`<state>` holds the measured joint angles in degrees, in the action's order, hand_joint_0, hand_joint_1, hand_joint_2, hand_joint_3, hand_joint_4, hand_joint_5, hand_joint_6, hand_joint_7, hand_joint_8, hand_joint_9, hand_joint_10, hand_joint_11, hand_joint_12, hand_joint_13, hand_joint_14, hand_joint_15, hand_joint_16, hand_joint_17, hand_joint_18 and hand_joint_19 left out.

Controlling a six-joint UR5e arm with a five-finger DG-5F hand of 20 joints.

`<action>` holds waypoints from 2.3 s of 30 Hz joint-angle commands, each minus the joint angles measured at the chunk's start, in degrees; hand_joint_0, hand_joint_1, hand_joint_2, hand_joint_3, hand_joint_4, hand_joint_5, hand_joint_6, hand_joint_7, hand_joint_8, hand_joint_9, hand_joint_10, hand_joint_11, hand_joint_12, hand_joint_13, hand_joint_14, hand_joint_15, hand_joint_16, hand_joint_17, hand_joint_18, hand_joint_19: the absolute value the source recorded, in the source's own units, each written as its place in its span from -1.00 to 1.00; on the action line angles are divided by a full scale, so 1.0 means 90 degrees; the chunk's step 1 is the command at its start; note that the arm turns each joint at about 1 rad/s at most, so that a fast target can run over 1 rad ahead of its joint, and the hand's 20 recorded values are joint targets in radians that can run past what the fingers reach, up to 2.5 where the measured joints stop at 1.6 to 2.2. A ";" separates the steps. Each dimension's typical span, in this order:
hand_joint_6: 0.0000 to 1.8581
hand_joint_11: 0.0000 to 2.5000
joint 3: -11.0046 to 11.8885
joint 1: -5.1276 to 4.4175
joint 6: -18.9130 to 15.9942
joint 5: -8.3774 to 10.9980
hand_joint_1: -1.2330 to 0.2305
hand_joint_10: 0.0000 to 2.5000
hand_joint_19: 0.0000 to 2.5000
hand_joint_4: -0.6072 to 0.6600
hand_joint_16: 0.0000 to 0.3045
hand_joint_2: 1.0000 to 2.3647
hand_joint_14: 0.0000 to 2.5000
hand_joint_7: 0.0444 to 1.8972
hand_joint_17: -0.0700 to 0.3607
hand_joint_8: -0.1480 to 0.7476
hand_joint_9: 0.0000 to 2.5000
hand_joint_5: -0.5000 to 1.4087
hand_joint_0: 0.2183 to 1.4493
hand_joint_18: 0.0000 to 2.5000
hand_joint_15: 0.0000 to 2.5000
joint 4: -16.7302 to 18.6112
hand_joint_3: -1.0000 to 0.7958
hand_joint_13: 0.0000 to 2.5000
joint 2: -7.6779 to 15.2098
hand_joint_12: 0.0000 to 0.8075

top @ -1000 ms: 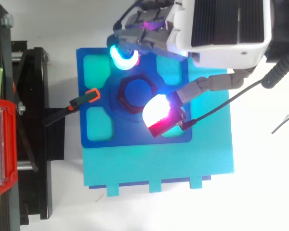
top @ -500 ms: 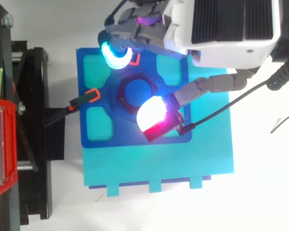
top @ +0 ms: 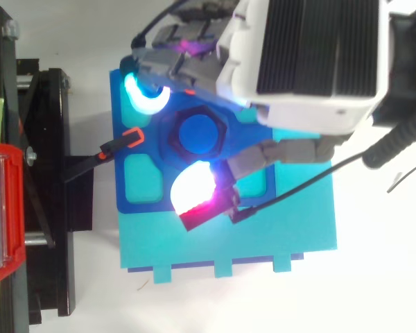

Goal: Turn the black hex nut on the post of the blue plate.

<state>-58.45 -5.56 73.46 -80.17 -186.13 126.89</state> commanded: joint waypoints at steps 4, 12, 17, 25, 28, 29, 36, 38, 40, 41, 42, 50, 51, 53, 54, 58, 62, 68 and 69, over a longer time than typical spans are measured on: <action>-0.46 -0.93 0.0000 -0.0173 -0.0057 0.0255 0.10 -1.00 -0.85 0.53 -0.60 -1.00 -1.00 -0.07 -0.04 0.14 -0.35 -0.61 -0.51 -0.66 -0.96 -0.0003 -0.44 -0.53 0.0041 0.03; -0.46 -0.93 0.0000 -0.0407 -0.0125 0.0558 0.10 -1.00 -0.85 0.54 -0.60 -1.00 -1.00 -0.03 -0.04 0.14 -0.35 -0.61 -0.51 -0.66 -0.95 -0.0120 -0.44 -0.54 0.0041 0.03; -0.46 -0.93 0.0000 -0.0485 -0.0135 0.0626 0.10 -1.00 -0.85 0.53 -0.60 -1.00 -1.00 -0.02 -0.04 0.14 -0.35 -0.60 -0.51 -0.66 -0.95 -0.0188 -0.44 -0.54 0.0041 0.03; -0.46 -0.93 -0.0010 -0.0544 -0.0164 0.0636 0.10 -1.00 -0.85 0.52 -0.60 -1.00 -1.00 -0.01 -0.05 0.13 -0.35 -0.60 -0.51 -0.66 -0.96 -0.0364 -0.44 -0.54 0.0041 0.03; -0.46 -0.94 -0.0010 -0.0544 -0.0164 0.0626 0.10 -1.00 -0.85 0.53 -0.60 -1.00 -1.00 -0.01 -0.05 0.13 -0.35 -0.60 -0.51 -0.66 -0.95 -0.0394 -0.44 -0.54 0.0041 0.03; -0.46 -0.93 -0.0010 -0.0544 -0.0164 0.0626 0.10 -1.00 -0.85 0.54 -0.60 -1.00 -1.00 -0.01 -0.05 0.13 -0.35 -0.60 -0.51 -0.67 -0.95 -0.0403 -0.44 -0.54 0.0041 0.03; -0.46 -0.94 -0.0039 -0.0544 -0.0154 0.0626 0.10 -1.00 -0.85 0.54 -0.60 -1.00 -1.00 -0.03 -0.04 0.13 -0.35 -0.60 -0.51 -0.67 -0.96 -0.0520 -0.44 -0.54 0.0041 0.03; -0.46 -0.93 -0.0078 -0.0544 -0.0154 0.0626 0.10 -1.00 -0.85 0.54 -0.60 -1.00 -1.00 -0.03 -0.05 0.13 -0.35 -0.60 -0.51 -0.67 -0.95 -0.0501 -0.44 -0.54 0.0041 0.03; -0.46 -0.94 -0.0108 -0.0544 -0.0154 0.0626 0.10 -1.00 -0.85 0.53 -0.60 -1.00 -1.00 -0.03 -0.05 0.13 -0.35 -0.60 -0.51 -0.67 -0.95 -0.0491 -0.44 -0.54 0.0041 0.03; -0.46 -0.93 -0.0137 -0.0544 -0.0154 0.0626 0.10 -1.00 -0.85 0.54 -0.60 -1.00 -1.00 -0.03 -0.05 0.13 -0.35 -0.60 -0.51 -0.67 -0.95 -0.0491 -0.44 -0.54 0.0041 0.03; -0.46 -0.93 -0.0147 -0.0544 -0.0154 0.0626 0.10 -1.00 -0.85 0.54 -0.60 -1.00 -1.00 -0.03 -0.04 0.14 -0.35 -0.60 -0.51 -0.67 -0.95 -0.0481 -0.44 -0.54 0.0041 0.03; -0.46 -0.93 -0.0147 -0.0534 -0.0154 0.0607 0.10 -1.00 -0.85 0.54 -0.60 -1.00 -1.00 -0.03 -0.05 0.13 -0.35 -0.60 -0.51 -0.67 -0.96 -0.0520 -0.44 -0.54 0.0041 0.03; -0.46 -0.94 -0.0156 -0.0534 -0.0154 0.0607 0.10 -1.00 -0.85 0.54 -0.60 -1.00 -1.00 -0.03 -0.05 0.13 -0.35 -0.60 -0.51 -0.67 -0.95 -0.0520 -0.44 -0.54 0.0041 0.02; -0.46 -0.94 -0.0156 -0.0525 -0.0154 0.0607 0.10 -1.00 -0.85 0.53 -0.61 -1.00 -1.00 -0.03 -0.05 0.13 -0.35 -0.60 -0.51 -0.67 -0.95 -0.0520 -0.44 -0.54 0.0041 0.03; -0.46 -0.94 -0.0156 -0.0515 -0.0154 0.0597 0.10 -1.00 -0.85 0.53 -0.61 -1.00 -1.00 -0.04 -0.05 0.13 -0.35 -0.60 -0.51 -0.67 -0.96 -0.0520 -0.44 -0.54 0.0041 0.03; -0.46 -0.94 -0.0156 -0.0515 -0.0154 0.0597 0.10 -1.00 -0.85 0.53 -0.60 -1.00 -1.00 -0.03 -0.05 0.13 -0.35 -0.61 -0.51 -0.67 -0.95 -0.0520 -0.44 -0.54 0.0041 0.03; -0.46 -0.93 -0.0156 -0.0505 -0.0154 0.0597 0.10 -1.00 -0.85 0.52 -0.60 -1.00 -1.00 -0.03 -0.04 0.13 -0.35 -0.61 -0.51 -0.67 -0.95 -0.0520 -0.44 -0.54 0.0041 0.03; -0.46 -0.90 -0.0156 -0.0485 -0.0164 0.0587 0.10 -1.00 -0.85 0.49 -0.60 -1.00 -1.00 -0.02 -0.04 0.12 -0.36 -0.62 -0.51 -0.67 -0.95 -0.0520 -0.44 -0.54 0.0041 0.03; -0.46 -0.88 -0.0166 -0.0485 -0.0164 0.0578 0.10 -1.00 -0.85 0.48 -0.60 -1.00 -1.00 -0.02 -0.04 0.11 -0.35 -0.62 -0.51 -0.66 -0.96 -0.0520 -0.44 -0.54 0.0041 0.04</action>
<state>-59.88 -10.00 72.02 -74.88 -190.81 127.26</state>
